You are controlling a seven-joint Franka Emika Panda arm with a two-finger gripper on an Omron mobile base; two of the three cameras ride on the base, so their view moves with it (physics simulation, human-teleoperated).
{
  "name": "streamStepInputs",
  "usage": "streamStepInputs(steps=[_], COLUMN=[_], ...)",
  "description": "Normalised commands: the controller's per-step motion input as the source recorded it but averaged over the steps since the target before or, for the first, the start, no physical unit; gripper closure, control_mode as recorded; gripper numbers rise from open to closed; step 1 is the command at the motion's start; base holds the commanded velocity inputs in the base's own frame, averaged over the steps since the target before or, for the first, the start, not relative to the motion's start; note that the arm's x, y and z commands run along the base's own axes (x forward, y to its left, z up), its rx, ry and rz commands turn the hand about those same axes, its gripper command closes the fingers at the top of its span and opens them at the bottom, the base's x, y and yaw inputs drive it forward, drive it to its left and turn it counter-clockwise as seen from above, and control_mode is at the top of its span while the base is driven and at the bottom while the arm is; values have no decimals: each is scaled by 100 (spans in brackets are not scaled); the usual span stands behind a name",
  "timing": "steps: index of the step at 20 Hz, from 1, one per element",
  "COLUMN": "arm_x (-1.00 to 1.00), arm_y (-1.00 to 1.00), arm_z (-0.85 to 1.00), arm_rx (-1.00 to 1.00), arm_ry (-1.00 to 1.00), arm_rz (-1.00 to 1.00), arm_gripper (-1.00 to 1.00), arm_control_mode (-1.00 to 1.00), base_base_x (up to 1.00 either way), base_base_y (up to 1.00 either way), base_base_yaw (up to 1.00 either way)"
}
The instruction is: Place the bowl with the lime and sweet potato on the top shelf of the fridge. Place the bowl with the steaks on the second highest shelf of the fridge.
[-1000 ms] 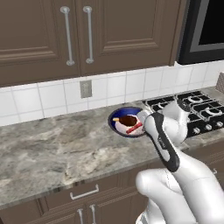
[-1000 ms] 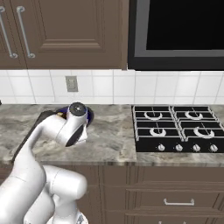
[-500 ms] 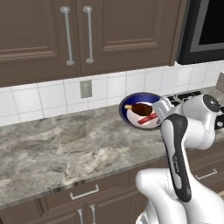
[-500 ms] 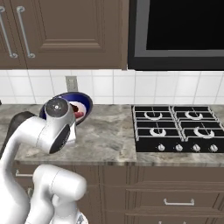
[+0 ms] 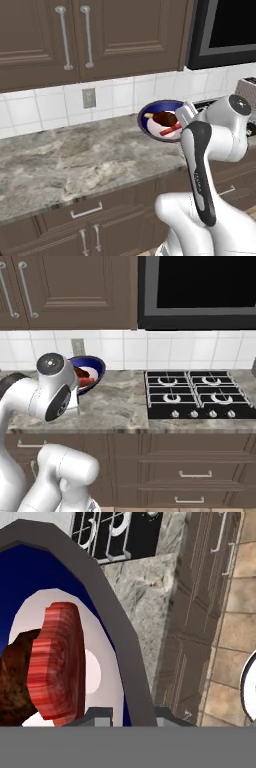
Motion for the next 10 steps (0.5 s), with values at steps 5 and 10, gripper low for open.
streamStepInputs(steps=[5,10], arm_x=[0,0], arm_y=[0,0], arm_z=[0,0], arm_rx=[0,0], arm_ry=[0,0], arm_rz=[0,0], arm_gripper=[100,100], arm_control_mode=[100,100], base_base_x=[-100,-35], base_base_y=[-100,-100], base_base_yaw=[-30,-55])
